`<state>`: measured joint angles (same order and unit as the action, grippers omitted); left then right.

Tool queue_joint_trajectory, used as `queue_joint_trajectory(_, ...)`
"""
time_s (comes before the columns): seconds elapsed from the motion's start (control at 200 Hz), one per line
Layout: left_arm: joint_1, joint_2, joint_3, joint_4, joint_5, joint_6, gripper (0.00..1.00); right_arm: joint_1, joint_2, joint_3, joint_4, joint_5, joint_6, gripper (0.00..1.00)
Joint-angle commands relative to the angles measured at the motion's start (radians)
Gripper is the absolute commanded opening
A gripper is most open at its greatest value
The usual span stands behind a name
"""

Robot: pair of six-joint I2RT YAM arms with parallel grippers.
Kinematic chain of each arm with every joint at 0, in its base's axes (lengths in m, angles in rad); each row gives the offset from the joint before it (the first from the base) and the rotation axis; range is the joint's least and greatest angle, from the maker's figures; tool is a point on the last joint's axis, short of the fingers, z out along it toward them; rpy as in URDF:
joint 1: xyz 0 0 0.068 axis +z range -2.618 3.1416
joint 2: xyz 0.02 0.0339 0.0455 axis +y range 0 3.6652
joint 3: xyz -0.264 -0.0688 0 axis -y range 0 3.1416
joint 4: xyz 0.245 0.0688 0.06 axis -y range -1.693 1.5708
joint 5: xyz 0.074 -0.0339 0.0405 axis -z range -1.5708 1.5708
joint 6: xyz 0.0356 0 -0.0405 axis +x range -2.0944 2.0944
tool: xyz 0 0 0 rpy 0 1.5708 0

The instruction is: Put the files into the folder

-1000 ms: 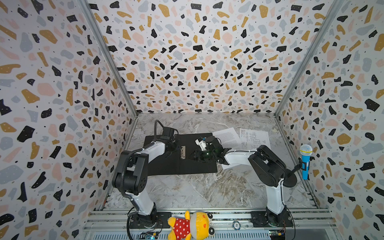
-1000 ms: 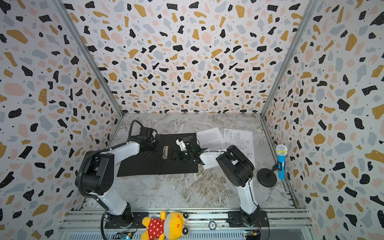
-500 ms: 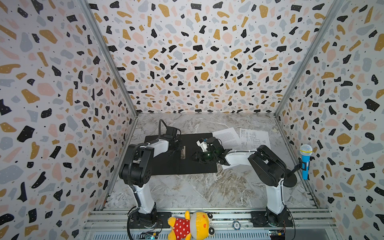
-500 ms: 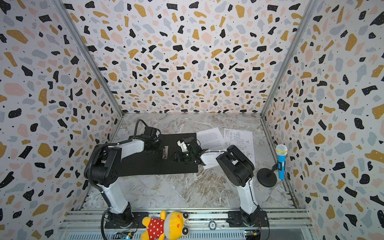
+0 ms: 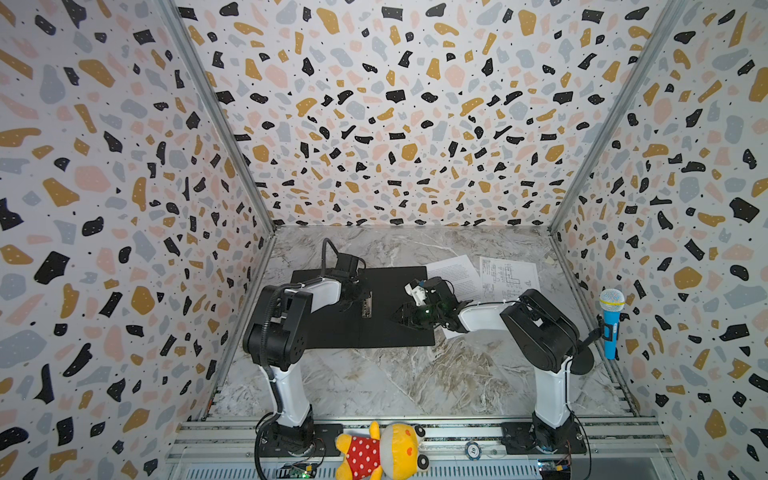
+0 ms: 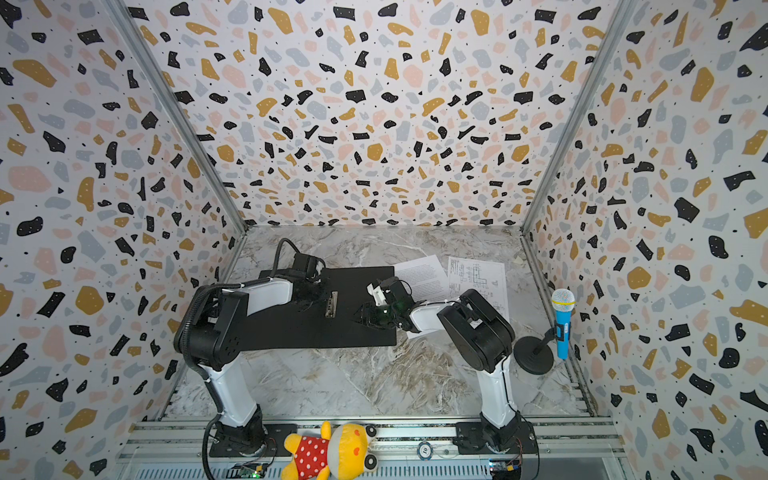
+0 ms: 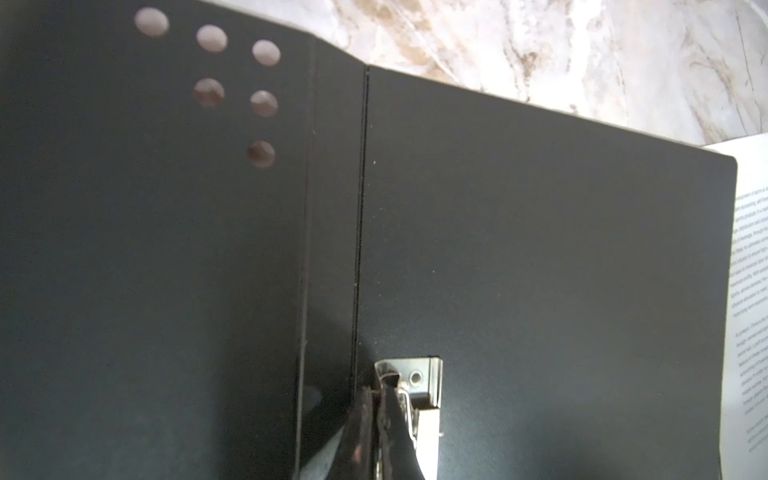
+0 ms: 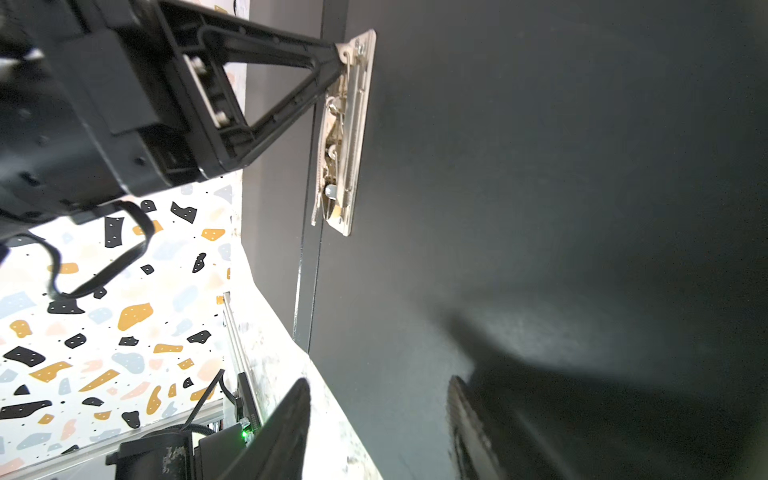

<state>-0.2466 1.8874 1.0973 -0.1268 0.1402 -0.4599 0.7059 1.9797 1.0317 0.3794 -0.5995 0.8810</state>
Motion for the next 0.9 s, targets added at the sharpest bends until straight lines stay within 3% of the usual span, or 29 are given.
queue_joint_trajectory(0.0,-0.006,0.015,0.01,0.035,0.022,-0.032,0.04,-0.013,-0.059,-0.019,0.016,-0.005,0.0,0.55)
queue_joint_trajectory(0.546,-0.007,-0.042,-0.096,0.209,0.098,-0.25,0.0,-0.079,-0.158,-0.115,0.03,0.004,-0.004,0.58)
queue_joint_trajectory(0.891,-0.068,-0.068,-0.135,0.259,0.106,-0.319,0.0,-0.13,-0.25,-0.164,0.025,0.009,-0.007,0.63)
